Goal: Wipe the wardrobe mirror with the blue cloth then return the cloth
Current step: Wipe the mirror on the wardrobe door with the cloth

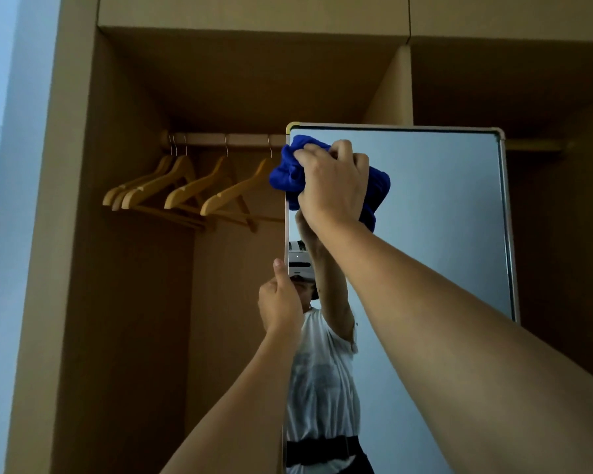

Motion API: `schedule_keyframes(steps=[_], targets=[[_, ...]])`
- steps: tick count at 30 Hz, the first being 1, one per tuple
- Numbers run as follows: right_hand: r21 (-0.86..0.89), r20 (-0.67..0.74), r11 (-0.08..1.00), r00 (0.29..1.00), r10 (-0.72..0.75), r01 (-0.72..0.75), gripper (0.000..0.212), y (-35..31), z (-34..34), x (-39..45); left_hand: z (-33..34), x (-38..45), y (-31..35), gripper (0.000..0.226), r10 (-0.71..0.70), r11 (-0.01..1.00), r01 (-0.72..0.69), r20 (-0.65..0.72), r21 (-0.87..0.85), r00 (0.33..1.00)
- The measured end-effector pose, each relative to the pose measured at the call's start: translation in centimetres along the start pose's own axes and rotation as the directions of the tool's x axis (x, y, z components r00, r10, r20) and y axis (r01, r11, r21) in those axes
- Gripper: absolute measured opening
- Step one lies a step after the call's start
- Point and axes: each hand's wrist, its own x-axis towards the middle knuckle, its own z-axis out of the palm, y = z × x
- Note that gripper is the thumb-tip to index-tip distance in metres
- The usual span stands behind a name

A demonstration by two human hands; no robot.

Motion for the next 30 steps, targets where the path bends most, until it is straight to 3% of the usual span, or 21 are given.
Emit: schedule_keyframes(steps=[10,17,22,30], targets=[[-0.047,0.033,0.999,0.999,-0.002,0.003,0.035,0.2,-0.4,3.6,0.0,0.2,-0.4,0.056,-0.005,0.999,0.005,0.001,0.034,1.0],[-0.017,0.043,1.0,0.999,-0.006,0.006,0.038,-0.2,-0.3,0.0,0.0,0.0,-0.5,0.054,0.002,1.0,-0.002,0.016,0.011,1.0],[-0.024,0.045,0.996,0.995,-0.09,0.091,0.035,0.3,-0.1,-3.0,0.1,0.1,-0.4,0.053,0.0,0.999,0.001,0.018,-0.04,1.0],[-0.083,0.098,0.985,0.985,-0.14,0.148,0.035,0.6,-0.6,-0.3,0.0,0.1,-0.1,0.054,-0.007,1.0,0.007,0.007,0.001,1.0]])
